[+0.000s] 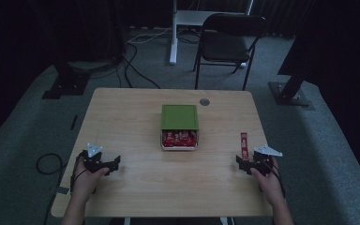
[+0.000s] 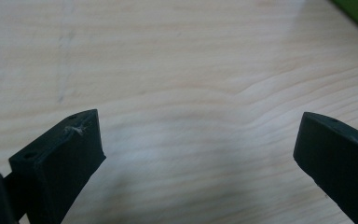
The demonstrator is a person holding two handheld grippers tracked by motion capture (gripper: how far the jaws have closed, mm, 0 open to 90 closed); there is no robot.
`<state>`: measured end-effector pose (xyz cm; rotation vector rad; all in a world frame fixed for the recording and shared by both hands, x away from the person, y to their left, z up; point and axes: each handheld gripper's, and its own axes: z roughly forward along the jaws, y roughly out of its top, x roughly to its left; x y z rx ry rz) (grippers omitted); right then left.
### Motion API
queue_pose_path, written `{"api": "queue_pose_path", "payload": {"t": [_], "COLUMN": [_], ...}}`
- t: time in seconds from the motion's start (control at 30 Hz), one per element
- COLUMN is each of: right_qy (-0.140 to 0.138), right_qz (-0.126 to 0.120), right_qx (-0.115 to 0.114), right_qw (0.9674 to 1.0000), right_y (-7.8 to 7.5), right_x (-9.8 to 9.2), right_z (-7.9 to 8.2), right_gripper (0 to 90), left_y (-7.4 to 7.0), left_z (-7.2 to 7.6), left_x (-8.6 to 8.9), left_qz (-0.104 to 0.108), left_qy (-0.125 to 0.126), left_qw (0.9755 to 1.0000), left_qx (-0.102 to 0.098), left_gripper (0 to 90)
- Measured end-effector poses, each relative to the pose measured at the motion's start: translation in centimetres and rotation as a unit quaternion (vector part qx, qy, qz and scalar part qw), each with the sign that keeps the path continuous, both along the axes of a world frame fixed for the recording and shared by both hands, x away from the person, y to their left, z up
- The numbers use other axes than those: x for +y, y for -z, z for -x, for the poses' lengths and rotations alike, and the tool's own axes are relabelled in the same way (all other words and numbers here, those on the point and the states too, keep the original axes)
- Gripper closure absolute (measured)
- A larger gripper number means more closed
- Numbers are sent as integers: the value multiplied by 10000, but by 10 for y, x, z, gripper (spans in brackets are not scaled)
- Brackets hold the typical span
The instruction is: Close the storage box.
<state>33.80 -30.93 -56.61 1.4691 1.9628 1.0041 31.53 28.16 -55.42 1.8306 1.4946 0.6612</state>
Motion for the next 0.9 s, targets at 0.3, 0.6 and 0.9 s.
{"api": "queue_pose_path", "payload": {"t": [0.3,0.6,0.9], "right_qy": [-51,13,36], "right_qz": [85,250,301], "right_qx": [144,350,358], "right_qw": [9998,9991,9989], "right_y": [4,6,6], "right_x": [2,4,6], "right_z": [0,-2,-3], "right_gripper": [117,127,122], "left_y": [7,10,11], "left_z": [5,9,11], "left_x": [9,12,10], "left_qz": [-141,-181,-282], "left_qy": [-237,-528,-794], "left_qw": [9994,9978,9954], "left_qx": [193,360,456], "left_gripper": [19,20,19]}}
